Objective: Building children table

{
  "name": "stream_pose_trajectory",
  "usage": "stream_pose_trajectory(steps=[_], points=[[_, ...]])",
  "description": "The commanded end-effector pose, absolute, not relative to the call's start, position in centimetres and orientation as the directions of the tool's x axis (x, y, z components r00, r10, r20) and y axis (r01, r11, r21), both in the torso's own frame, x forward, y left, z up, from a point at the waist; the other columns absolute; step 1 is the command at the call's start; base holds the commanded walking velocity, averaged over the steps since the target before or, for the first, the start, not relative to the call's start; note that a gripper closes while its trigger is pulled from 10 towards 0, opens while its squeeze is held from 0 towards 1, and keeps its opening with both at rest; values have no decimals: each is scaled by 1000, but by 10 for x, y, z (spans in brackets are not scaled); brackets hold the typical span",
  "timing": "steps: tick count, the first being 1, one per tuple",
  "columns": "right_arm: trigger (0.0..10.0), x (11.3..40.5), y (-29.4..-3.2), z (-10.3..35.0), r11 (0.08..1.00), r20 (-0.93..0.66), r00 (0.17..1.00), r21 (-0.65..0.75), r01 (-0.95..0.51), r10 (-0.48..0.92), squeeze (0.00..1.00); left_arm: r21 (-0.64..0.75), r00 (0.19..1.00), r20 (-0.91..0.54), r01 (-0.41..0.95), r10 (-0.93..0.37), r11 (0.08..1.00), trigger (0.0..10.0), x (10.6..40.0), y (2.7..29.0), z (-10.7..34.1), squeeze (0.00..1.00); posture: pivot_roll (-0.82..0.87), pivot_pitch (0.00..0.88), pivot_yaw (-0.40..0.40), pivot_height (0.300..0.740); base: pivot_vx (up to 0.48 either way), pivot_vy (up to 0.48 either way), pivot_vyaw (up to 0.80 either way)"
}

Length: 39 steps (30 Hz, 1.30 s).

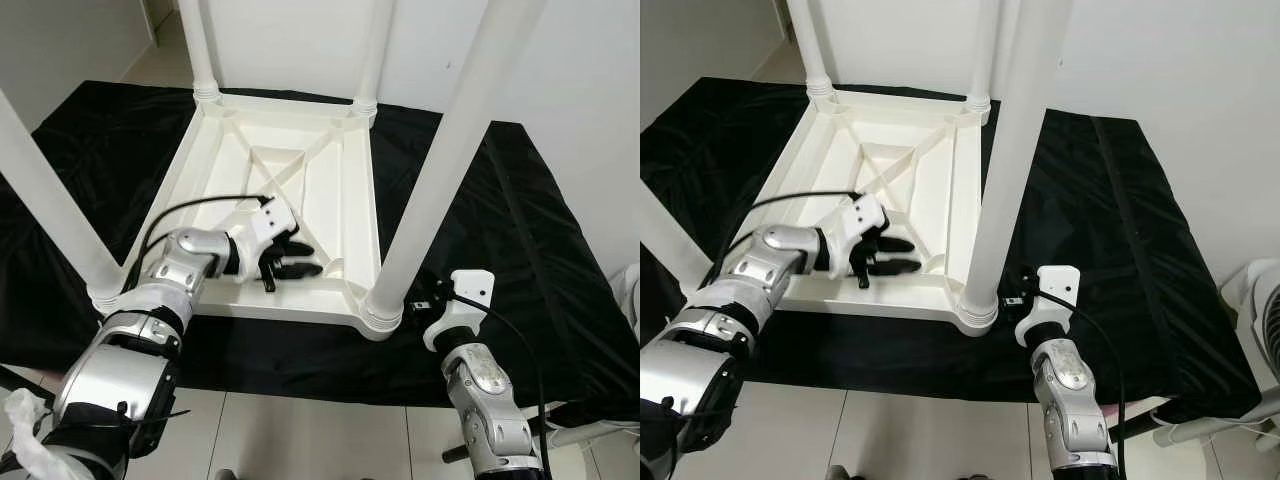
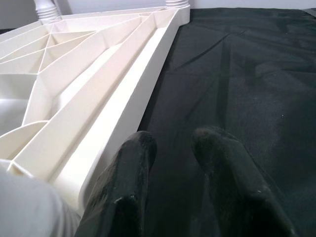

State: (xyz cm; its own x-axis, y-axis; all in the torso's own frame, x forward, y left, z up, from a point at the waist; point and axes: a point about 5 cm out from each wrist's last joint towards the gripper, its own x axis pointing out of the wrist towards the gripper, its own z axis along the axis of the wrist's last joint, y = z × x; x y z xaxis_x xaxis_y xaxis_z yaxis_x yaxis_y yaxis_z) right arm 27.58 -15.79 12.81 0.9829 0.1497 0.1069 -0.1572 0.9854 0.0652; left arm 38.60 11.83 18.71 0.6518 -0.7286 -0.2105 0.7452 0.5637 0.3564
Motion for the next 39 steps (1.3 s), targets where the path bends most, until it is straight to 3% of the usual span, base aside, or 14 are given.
stream_pose_trajectory(steps=[1,6,9,10,15,16,17,24,29,30,31,32,33,39], points=[[10000,275,-160,127,987,99,984,57,-153,147,0,370,663,-193,732,-724,572,10000,385,118,189,0,-97,95,-22,740,0,0,0],[10000,268,-170,127,987,104,985,59,-146,140,0,376,530,-145,811,-836,448,10000,369,122,203,0,-87,84,-22,740,0,0,0],[10000,263,-177,127,982,100,983,87,-165,156,63,349,512,-114,823,-852,448,10000,364,128,207,0,-86,77,-23,740,0,0,0],[10000,261,-179,128,981,103,981,86,-174,165,1000,339,520,-95,819,-849,463,10000,363,131,209,0,-89,71,-24,740,0,0,0],[10000,259,-182,130,978,108,978,88,-188,178,1000,313,530,-72,816,-845,485,10000,361,135,210,0,-89,69,-23,740,0,0,0],[10000,258,-185,132,978,113,976,75,-196,187,1000,279,553,-60,809,-831,518,10000,359,138,210,75,-85,55,-33,740,0,0,0],[10000,257,-188,135,975,119,971,61,-213,205,1000,252,574,-42,798,-818,547,10000,357,141,210,1000,-84,45,-36,740,0,0,0],[10000,251,-196,148,915,83,913,14,-402,400,1000,247,649,-28,741,-760,624,10000,343,154,207,1000,-77,18,-46,740,0,0,0],[10000,248,-199,150,880,50,879,1,-475,474,1000,235,657,-15,735,-754,636,10000,337,157,206,1000,-75,16,-51,740,0,0,0],[10000,246,-201,151,861,30,860,-7,-509,509,188,223,651,-4,740,-759,634,10000,334,159,206,945,-72,12,-52,740,0,0,0],[10000,246,-201,151,861,30,860,-7,-509,509,188,223,651,-4,740,-759,634,10000,334,159,206,945,-72,12,-52,740,0,0,0],[10000,244,-203,151,837,8,837,-16,-546,546,0,206,634,3,757,-774,620,10000,328,161,206,573,-73,12,-51,740,0,0,0],[10000,243,-206,152,806,-19,806,-18,-592,592,0,215,623,15,762,-782,611,10000,321,165,207,0,-72,12,-50,740,0,0,0],[10000,238,-203,156,716,-45,715,9,-698,697,0,196,629,-59,768,-775,609,10000,310,176,196,0,-57,5,-56,740,0,0,0]])
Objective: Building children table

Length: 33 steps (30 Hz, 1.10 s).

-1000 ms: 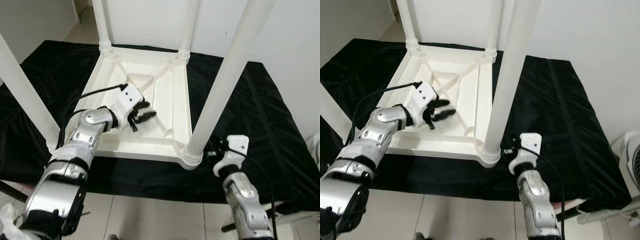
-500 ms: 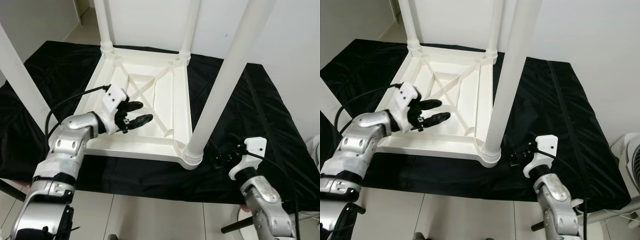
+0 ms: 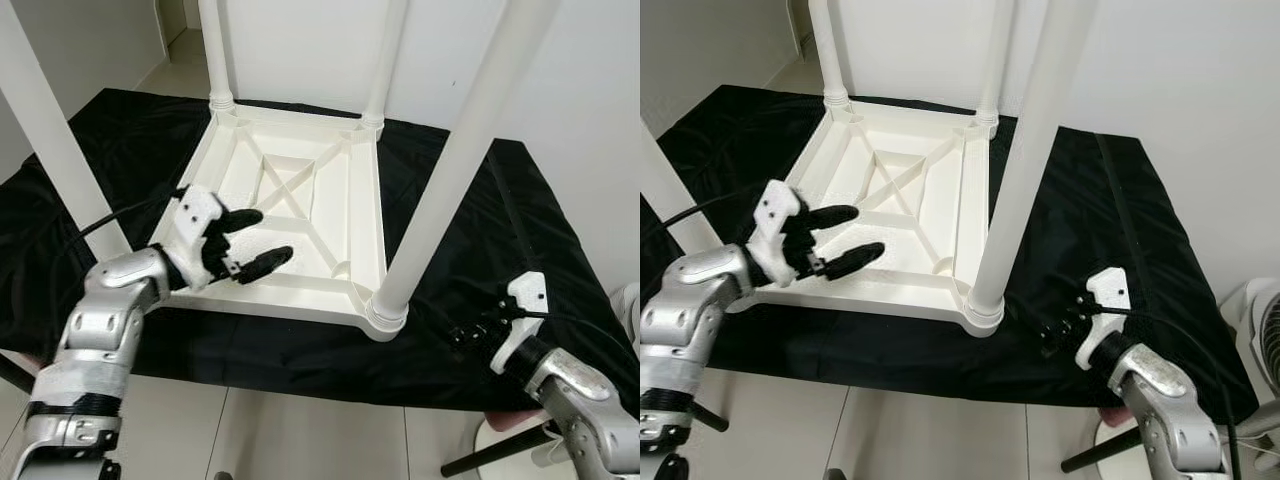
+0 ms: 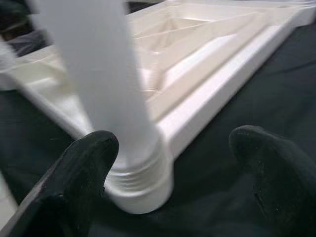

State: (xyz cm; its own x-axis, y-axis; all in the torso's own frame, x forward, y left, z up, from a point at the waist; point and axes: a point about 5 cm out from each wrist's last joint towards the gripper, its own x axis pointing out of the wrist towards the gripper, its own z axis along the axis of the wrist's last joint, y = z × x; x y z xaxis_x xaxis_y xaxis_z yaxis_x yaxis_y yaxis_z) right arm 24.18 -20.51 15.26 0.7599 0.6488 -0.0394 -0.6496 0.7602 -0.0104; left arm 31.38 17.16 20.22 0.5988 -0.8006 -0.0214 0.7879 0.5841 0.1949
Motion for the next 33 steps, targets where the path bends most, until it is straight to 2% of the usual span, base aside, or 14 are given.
stream_pose_trajectory(steps=[1,3,6,8,12,15,18,20,24,29,33], points=[[10000,238,-203,156,716,-45,715,9,-698,697,0,196,629,-59,768,-775,609,10000,310,176,196,0,-57,5,-56,740,0,0,0],[10000,238,-198,159,683,-44,681,13,-731,731,0,206,598,-119,796,-793,569,10000,298,178,187,0,-56,4,-58,740,0,0,0],[10000,240,-196,159,674,-43,673,10,-739,739,0,188,568,-136,819,-811,542,10000,292,176,184,0,-56,4,-57,740,0,0,0],[10000,247,-188,162,660,-26,660,-5,-751,751,0,156,507,-156,860,-848,486,10000,279,170,181,0,-54,4,-61,740,0,0,0],[10000,256,-181,164,672,-1,672,-21,-740,741,0,139,460,-209,887,-863,440,10000,270,167,174,0,-50,5,-67,740,0,0,0],[10000,270,-167,164,716,54,715,1,-699,698,0,107,378,-274,926,-884,363,10000,253,163,165,0,-45,10,-74,740,0,0,0],[10000,277,-159,162,739,79,738,26,-674,670,0,92,370,-245,929,-896,359,10000,249,154,167,0,-43,14,-76,740,0,0,0],[10000,284,-150,160,761,98,762,59,-647,640,0,67,394,-193,919,-899,388,10000,250,141,166,0,-41,20,-79,740,0,0,0],[10000,293,-135,155,790,103,793,73,-608,601,0,66,394,-179,919,-902,388,10000,245,118,158,0,-43,27,-79,740,0,0,0],[10000,296,-142,152,829,102,831,74,-554,547,0,72,442,-114,897,-889,437,10000,249,92,162,0,-41,34,-88,740,0,0,0],[10000,298,-151,151,855,100,858,79,-512,505,0,56,466,-83,885,-881,463,10000,253,83,166,0,-48,35,-87,740,0,0,0]])
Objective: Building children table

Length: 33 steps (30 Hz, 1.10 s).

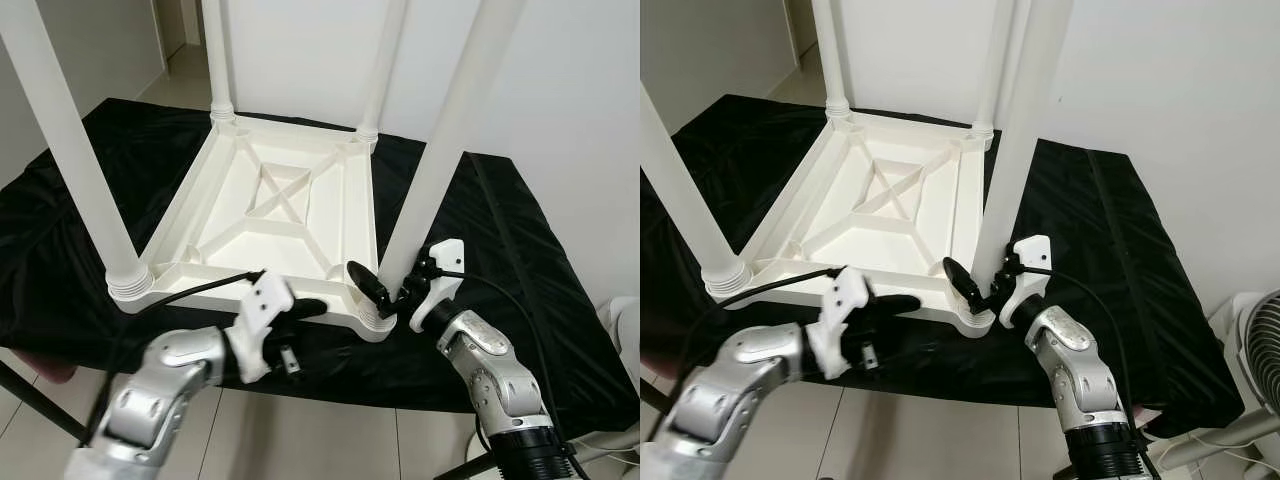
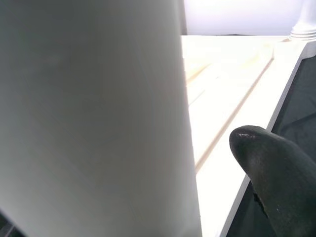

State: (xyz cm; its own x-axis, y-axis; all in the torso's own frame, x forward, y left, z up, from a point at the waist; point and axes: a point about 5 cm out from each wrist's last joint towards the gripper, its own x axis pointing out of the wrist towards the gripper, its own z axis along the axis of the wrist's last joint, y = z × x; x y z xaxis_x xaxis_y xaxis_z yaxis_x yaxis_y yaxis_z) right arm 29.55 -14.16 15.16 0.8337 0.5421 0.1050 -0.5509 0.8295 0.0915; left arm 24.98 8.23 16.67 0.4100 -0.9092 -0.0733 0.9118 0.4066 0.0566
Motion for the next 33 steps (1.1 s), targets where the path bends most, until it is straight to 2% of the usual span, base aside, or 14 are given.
stream_pose_trajectory(steps=[1,8,10,11,15,23,25,27,33], points=[[10000,299,-155,151,866,103,868,78,-493,485,0,44,478,-76,879,-875,476,10000,255,80,167,0,-50,35,-88,740,0,0,0],[10000,304,-182,153,931,127,929,68,-358,348,0,-8,563,19,826,-826,563,10000,272,59,179,0,-84,44,-79,740,0,0,0],[10000,304,-182,153,931,127,929,68,-358,348,0,-8,563,19,826,-826,563,10000,272,59,179,0,-84,44,-79,740,0,0,0],[10000,305,-188,152,941,123,939,69,-330,321,0,-8,601,26,799,-799,601,10000,278,54,180,0,-93,46,-83,740,0,0,0],[10000,304,-199,148,958,111,956,68,-279,270,0,-11,625,-1,781,-781,625,10000,282,40,178,0,-93,46,-83,740,0,0,0],[10000,305,-215,145,978,117,977,85,-191,180,0,29,617,9,786,-787,617,10000,279,34,181,0,-88,41,-81,740,0,0,0],[10000,302,-212,141,973,105,971,62,-223,216,0,117,572,57,810,-819,574,10000,270,38,184,0,-81,37,-80,740,0,0,0],[10000,301,-211,140,970,100,968,54,-238,232,0,148,559,63,814,-827,561,10000,267,39,184,0,-81,37,-80,740,0,0,0],[10000,304,-205,140,951,101,947,26,-308,304,0,118,518,1,849,-855,515,10000,260,41,178,0,-68,25,-87,740,0,0,0]])
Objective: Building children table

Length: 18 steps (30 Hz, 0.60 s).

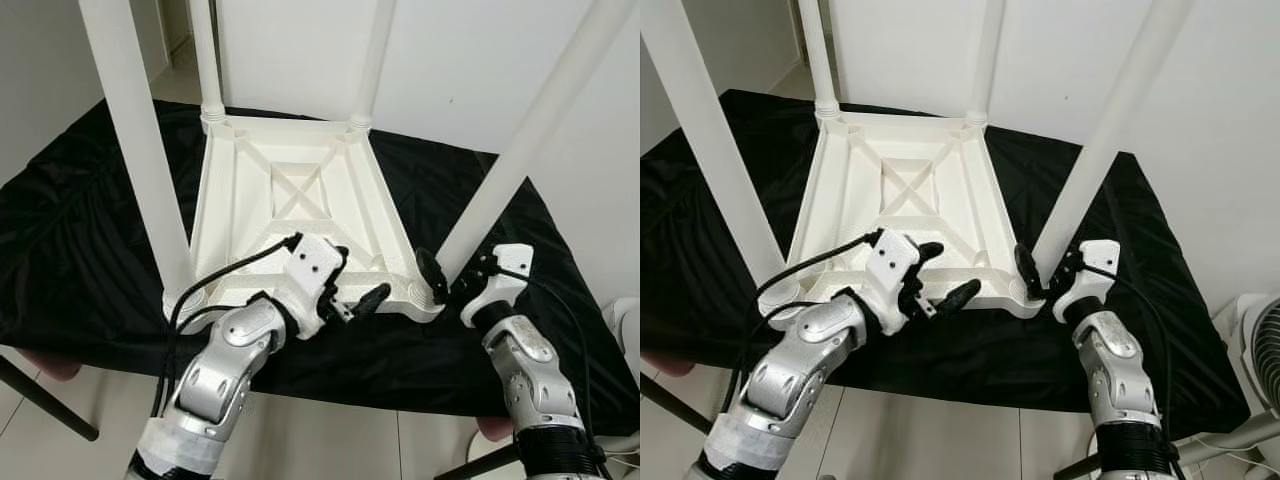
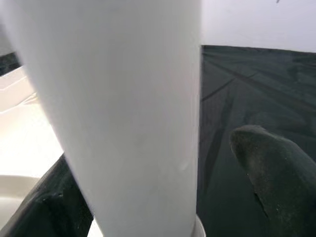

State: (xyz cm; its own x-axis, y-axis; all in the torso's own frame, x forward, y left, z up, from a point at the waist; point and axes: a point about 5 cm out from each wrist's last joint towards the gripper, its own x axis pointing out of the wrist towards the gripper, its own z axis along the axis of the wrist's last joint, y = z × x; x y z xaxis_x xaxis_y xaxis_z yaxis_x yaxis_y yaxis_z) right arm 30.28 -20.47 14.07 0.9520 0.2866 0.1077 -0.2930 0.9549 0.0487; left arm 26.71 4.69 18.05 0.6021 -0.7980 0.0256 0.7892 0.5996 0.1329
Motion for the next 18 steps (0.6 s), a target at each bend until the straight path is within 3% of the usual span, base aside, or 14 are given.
stream_pose_trajectory(steps=[1,8,18], points=[[10000,305,-204,140,948,94,944,10,-320,317,0,119,519,-4,849,-854,515,10000,260,41,178,0,-64,18,-88,740,0,0,0],[10000,313,-198,141,936,82,932,-33,-352,353,0,134,486,-11,867,-874,480,10000,260,40,174,0,-60,6,-86,740,0,0,0],[10000,316,-187,134,918,61,916,-45,-395,397,0,167,519,-49,847,-854,505,10000,262,40,160,0,-50,0,-99,740,0,0,0]])
